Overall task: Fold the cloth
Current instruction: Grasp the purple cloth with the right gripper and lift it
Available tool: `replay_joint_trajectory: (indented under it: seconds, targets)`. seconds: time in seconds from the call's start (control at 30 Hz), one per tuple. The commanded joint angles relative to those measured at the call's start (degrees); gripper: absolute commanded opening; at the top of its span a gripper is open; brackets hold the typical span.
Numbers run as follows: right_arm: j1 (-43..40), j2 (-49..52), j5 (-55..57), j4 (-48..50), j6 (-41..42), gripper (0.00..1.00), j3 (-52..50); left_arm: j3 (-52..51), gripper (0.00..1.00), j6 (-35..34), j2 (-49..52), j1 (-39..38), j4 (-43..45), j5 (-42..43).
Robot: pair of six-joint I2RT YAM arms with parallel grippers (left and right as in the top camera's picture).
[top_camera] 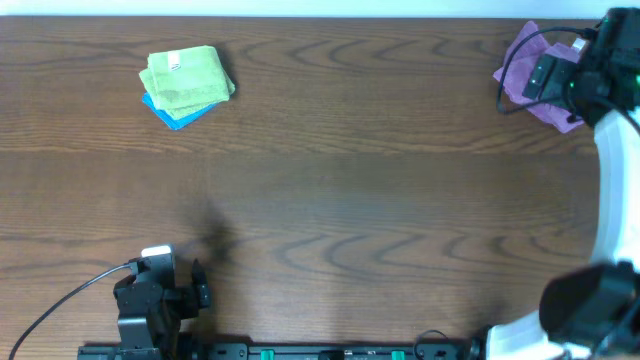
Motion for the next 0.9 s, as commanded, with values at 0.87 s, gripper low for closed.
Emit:
replay_joint_trajectory:
  seconds: [0.87]
  targets:
    - [-5.9, 23.2, 1.2, 29.4, 9.7, 0.86, 2.1, -1.0, 0.95, 0.2, -0.4, 0.0, -2.8, -1.0]
